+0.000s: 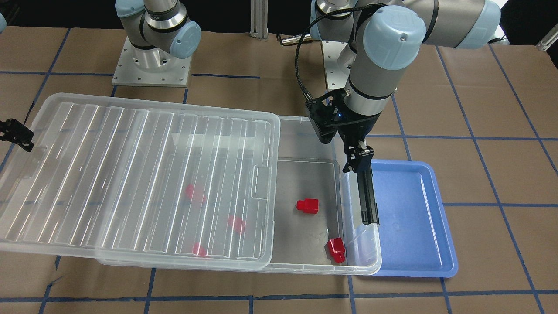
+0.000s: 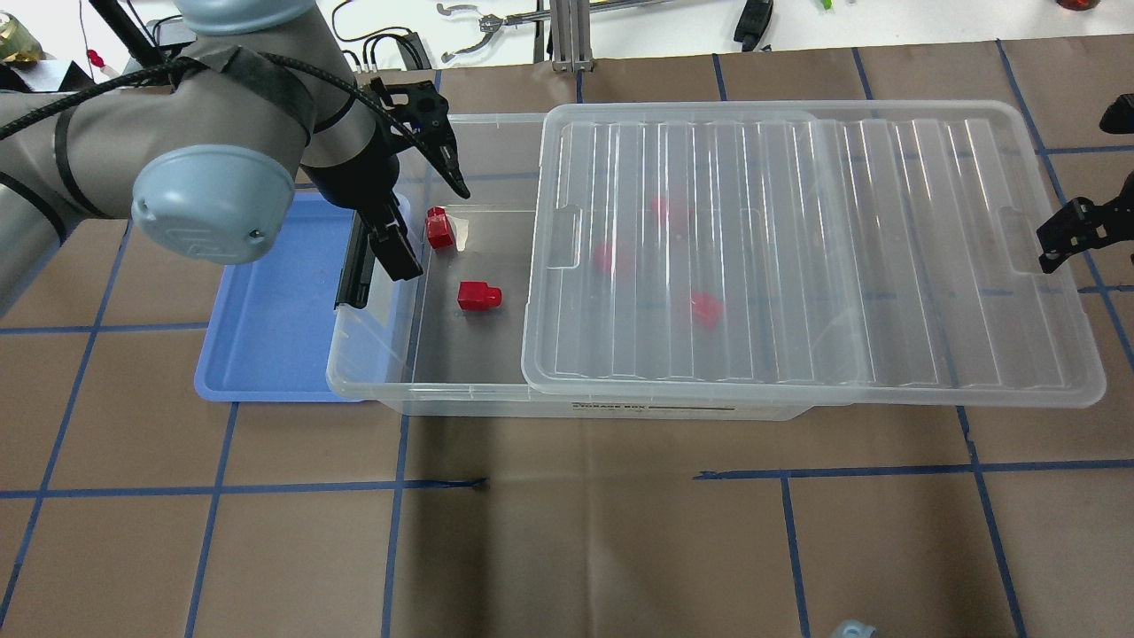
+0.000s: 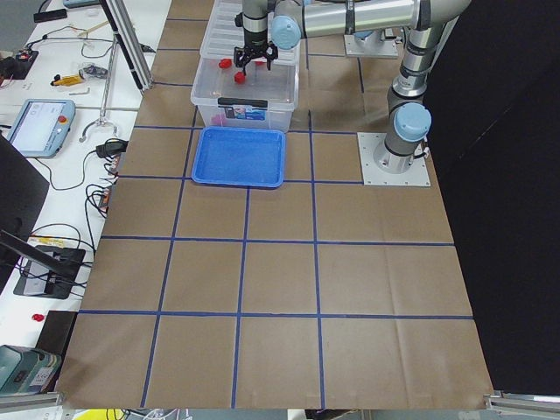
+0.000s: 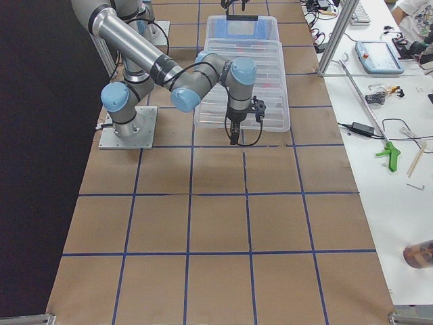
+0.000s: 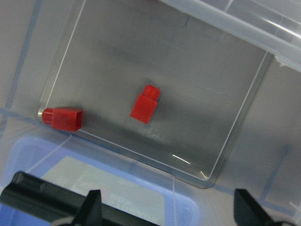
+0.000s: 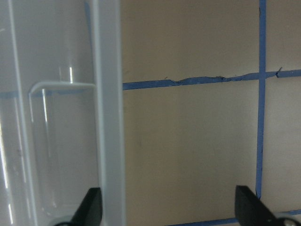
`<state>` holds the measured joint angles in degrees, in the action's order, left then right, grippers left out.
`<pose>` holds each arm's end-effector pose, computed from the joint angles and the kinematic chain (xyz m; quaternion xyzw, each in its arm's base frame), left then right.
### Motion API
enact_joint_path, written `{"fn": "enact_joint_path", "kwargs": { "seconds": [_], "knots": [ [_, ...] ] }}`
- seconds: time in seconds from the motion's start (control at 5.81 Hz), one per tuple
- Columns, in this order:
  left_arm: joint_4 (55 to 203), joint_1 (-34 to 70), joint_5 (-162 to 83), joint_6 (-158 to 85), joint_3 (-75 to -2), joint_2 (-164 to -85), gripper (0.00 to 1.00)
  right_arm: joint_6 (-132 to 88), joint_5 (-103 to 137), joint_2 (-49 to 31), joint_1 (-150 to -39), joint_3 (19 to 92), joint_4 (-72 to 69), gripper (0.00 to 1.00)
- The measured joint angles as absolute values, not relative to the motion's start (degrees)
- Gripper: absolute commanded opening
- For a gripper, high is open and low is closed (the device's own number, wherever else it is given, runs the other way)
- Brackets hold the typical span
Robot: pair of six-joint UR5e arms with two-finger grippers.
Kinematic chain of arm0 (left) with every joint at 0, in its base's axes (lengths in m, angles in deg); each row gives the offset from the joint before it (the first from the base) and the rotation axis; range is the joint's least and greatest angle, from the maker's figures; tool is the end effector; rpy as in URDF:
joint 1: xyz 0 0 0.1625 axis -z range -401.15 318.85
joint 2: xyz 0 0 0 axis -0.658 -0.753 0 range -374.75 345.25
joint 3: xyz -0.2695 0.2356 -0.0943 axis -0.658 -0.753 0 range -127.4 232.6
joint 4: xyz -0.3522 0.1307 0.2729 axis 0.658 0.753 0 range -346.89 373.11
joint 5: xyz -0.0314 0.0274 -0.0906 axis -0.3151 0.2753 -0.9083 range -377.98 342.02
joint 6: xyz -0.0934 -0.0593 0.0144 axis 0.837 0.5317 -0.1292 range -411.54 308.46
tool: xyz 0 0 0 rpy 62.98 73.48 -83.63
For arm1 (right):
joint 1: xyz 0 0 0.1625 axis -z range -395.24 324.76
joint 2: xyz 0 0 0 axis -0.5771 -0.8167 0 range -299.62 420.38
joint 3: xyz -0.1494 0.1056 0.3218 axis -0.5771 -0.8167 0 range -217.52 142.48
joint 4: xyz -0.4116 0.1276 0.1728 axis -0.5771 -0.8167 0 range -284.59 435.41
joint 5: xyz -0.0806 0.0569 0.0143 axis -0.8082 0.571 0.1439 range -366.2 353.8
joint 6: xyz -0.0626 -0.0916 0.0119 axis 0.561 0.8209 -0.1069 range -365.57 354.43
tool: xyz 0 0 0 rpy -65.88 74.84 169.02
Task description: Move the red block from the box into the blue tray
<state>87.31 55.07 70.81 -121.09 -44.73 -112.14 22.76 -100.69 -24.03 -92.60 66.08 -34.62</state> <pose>-0.1976 -0.5615 0.3070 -0.6141 -0.7891 0.0136 0.0040 -0.1958 -0.5365 0.2750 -0.0379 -0.9985 -0.0135 0.0375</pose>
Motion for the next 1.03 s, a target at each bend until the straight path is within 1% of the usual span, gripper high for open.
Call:
{"fn": "enact_joint_path", "kwargs": {
  "seconds": [0.17,0.52,0.86,1.03],
  "knots": [
    [86.32,55.47,70.88,-127.73,-46.25,-112.93,0.97,21.28,-100.9,-24.86,-93.0,64.56,-33.73,1.0],
    [83.12,55.53,70.96,-133.02,-47.58,-117.15,0.97,15.25,-100.42,-26.39,-98.06,58.08,-27.46,1.0],
    [76.61,55.51,70.94,-134.65,-47.7,-122.95,0.97,3.94,-99.62,-26.5,-108.45,50.61,-19.05,1.0],
    [74.07,55.64,70.87,-134.75,-47.7,-125.11,0.97,-2.35,-98.49,-26.53,-114.02,48.26,-16.59,1.0]
  ]
}}
